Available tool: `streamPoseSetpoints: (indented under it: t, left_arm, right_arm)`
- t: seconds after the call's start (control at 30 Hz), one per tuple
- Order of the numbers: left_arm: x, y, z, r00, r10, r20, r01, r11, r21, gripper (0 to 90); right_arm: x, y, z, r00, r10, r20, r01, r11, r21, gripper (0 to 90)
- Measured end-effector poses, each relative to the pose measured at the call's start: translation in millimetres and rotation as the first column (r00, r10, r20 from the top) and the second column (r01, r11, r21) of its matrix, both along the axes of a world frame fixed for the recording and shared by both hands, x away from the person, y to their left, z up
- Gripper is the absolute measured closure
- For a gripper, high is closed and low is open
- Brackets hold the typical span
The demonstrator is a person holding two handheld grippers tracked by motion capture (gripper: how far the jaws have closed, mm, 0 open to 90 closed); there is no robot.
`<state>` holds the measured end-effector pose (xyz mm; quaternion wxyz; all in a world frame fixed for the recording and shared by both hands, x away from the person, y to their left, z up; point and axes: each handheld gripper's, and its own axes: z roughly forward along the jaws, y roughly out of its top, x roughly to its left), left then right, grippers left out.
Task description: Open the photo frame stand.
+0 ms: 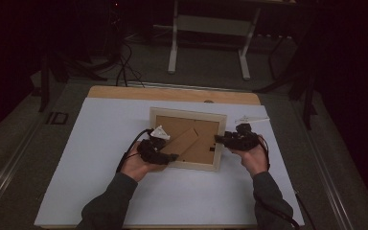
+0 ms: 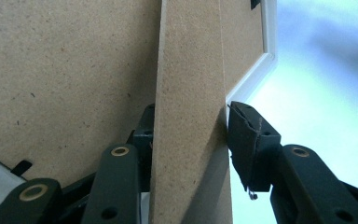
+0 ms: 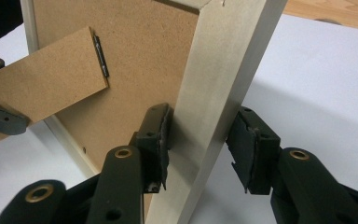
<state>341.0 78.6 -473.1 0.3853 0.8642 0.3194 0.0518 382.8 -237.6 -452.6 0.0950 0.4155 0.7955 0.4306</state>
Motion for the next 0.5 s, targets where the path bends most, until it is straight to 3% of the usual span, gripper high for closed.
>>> streamPoseSetpoints:
  t: [0.5]
  left_arm:
    - [2.0, -5.3, 2.1, 0.9993, 0.016, 0.034, -0.016, 0.9997, 0.016, 66.0]
  right_arm:
    - [-3.3, -1.7, 11.8, 0.9988, -0.008, 0.047, 0.008, 1.000, 0.004, 61.6]
